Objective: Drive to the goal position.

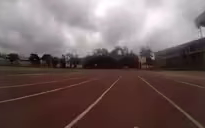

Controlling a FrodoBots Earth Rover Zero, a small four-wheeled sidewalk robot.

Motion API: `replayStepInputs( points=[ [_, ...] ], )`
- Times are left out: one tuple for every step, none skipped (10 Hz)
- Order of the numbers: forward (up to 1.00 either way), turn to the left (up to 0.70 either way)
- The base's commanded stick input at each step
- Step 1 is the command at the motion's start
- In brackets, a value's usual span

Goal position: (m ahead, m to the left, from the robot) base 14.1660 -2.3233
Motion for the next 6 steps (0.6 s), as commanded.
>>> replayStepInputs(
  points=[
    [0.70, 0.00],
    [0.70, 0.00],
    [0.70, 0.00],
    [0.70, 0.00],
    [0.70, 0.00],
    [0.70, 0.00]
  ],
)
